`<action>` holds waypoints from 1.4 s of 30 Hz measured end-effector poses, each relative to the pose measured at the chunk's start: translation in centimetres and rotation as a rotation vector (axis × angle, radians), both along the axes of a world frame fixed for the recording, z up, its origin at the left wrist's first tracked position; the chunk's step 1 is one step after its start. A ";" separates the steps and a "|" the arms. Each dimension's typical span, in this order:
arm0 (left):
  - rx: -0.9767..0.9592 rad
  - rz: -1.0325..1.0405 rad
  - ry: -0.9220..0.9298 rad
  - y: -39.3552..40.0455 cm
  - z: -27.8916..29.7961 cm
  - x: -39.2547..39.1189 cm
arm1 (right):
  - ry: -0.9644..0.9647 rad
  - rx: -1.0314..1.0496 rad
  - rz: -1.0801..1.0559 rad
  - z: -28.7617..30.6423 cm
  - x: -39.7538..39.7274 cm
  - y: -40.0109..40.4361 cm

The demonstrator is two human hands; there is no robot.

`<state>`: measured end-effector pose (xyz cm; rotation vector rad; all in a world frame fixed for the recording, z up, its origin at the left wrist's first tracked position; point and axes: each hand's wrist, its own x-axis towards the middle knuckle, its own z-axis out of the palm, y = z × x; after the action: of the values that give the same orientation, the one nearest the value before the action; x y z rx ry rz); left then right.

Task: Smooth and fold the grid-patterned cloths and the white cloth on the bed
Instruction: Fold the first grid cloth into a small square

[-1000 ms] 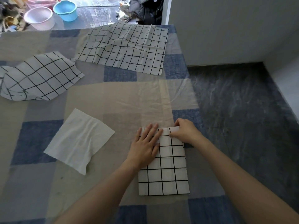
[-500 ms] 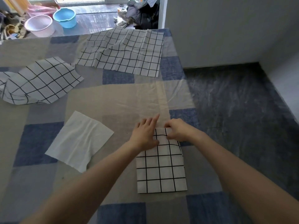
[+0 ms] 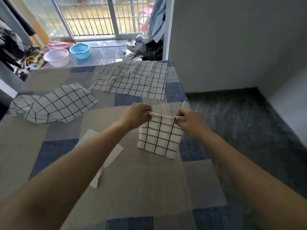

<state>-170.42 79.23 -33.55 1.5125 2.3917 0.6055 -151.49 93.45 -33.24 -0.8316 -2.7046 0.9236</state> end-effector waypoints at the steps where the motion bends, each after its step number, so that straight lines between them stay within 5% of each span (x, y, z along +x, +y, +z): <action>1: 0.060 0.005 0.030 -0.4 0.9 -0.2 | 0.024 0.039 -0.006 0.7 0.1 -0.2; 9: 0.297 -0.223 0.067 -8.0 1.5 3.3 | 0.198 0.189 0.079 1.2 4.5 -5.2; 18: -0.186 -0.388 -0.106 -18.9 -10.2 10.6 | -0.151 0.069 0.237 -11.0 15.0 -17.3; 25: -0.117 -0.446 -0.184 -23.3 -14.0 14.5 | -0.122 0.152 0.319 -12.4 19.4 -20.3; 29: -0.099 -0.368 -0.084 -24.1 -15.2 14.9 | -0.080 0.159 0.352 -12.2 20.0 -20.4; 36: -0.051 -0.244 -0.256 -24.0 -15.3 14.4 | 0.173 0.144 0.257 -10.3 18.8 -20.1; 42: 0.038 -0.189 -0.249 -23.3 -14.9 14.5 | -0.141 0.055 0.215 -11.6 18.4 -17.3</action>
<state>-155.93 55.92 -48.48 1.5546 2.0372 0.7502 -133.08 76.19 -44.86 -0.6266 -2.9733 0.8561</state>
